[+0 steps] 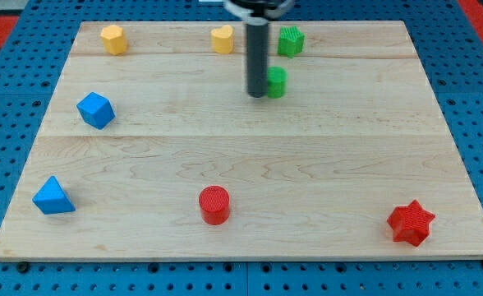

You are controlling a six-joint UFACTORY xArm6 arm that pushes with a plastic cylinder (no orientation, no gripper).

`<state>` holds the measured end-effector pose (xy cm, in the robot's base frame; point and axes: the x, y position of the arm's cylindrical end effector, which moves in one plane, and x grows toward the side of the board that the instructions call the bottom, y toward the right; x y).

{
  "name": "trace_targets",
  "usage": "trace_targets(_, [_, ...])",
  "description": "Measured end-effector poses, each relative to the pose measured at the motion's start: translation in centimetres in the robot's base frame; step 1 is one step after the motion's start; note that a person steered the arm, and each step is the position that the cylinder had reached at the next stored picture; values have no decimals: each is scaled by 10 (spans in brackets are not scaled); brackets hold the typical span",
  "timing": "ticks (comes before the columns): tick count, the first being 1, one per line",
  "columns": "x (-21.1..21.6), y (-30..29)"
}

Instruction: Place the red star vertically below the green circle at bottom right of the board

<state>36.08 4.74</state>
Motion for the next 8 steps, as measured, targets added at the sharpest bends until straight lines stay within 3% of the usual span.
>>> trace_targets(1, [0, 30])
trace_targets(2, [45, 42])
trace_targets(3, [94, 139])
trace_targets(4, [162, 182])
trace_targets(5, [224, 189])
trace_targets(6, [255, 210])
trace_targets(7, [253, 164])
trace_targets(8, [215, 121])
